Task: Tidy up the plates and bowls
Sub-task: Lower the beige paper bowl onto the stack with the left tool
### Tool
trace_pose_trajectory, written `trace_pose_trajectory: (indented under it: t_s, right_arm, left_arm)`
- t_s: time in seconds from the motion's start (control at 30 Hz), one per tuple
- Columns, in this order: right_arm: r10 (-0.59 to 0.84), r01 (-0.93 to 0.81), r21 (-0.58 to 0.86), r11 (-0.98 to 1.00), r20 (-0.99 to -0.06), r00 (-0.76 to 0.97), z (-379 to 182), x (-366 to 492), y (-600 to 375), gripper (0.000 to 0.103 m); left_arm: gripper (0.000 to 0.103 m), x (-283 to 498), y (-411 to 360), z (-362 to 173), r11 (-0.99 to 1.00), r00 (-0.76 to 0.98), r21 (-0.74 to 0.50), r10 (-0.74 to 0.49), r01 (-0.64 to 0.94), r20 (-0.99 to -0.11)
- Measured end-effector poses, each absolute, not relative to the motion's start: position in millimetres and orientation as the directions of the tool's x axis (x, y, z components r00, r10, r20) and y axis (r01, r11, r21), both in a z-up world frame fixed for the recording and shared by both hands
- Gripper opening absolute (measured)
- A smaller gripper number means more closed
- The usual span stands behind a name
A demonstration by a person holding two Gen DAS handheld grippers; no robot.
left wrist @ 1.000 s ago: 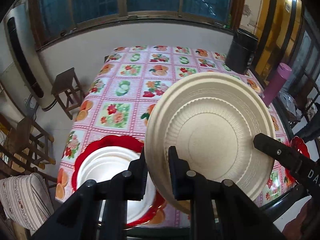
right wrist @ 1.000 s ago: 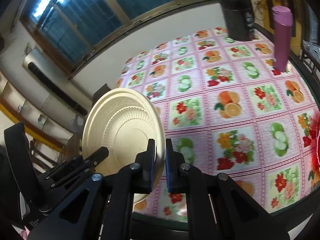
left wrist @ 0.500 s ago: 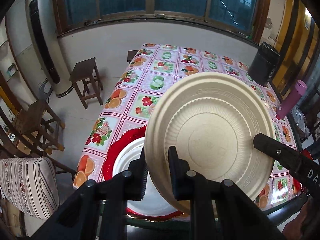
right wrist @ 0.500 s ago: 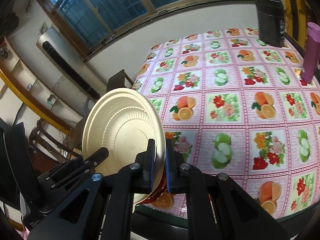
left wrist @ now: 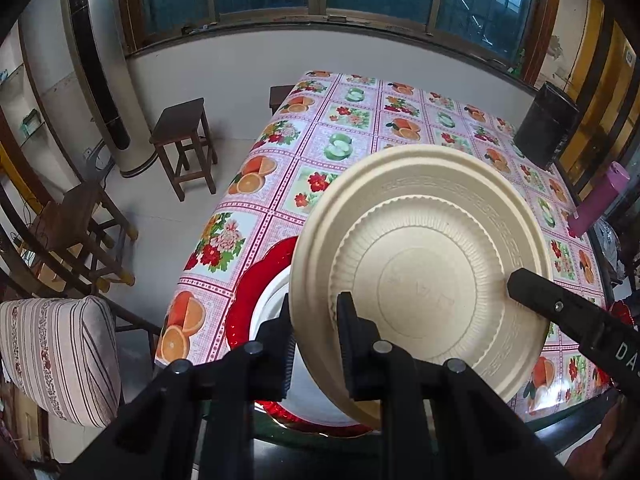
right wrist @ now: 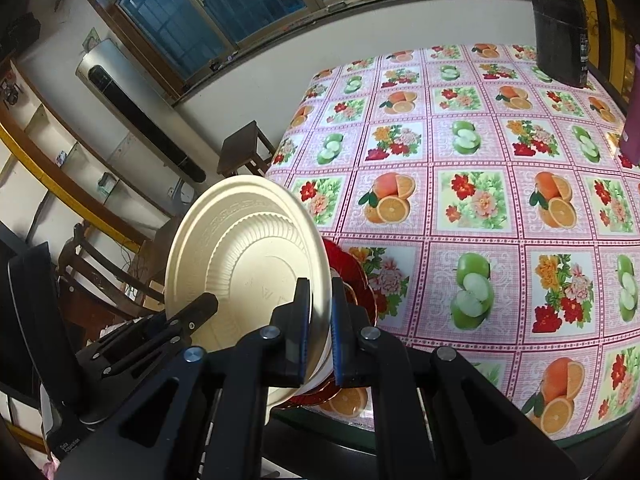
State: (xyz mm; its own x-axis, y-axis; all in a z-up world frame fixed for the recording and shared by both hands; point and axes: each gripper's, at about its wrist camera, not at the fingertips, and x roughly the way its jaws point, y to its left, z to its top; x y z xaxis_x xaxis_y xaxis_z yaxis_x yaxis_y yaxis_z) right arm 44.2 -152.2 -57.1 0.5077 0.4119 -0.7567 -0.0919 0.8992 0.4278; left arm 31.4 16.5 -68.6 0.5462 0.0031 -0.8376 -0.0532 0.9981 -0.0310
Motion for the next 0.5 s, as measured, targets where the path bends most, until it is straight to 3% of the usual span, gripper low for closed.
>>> trace_pose_trajectory:
  t_s: [0.5]
  right_arm:
    - [0.391,-0.094,0.392,0.915,-0.806,0.444,-101,50,-127,0.011]
  left_arm:
    - [0.023,37,31,-110,0.996,0.461,0.008,0.049,-0.090,-0.886]
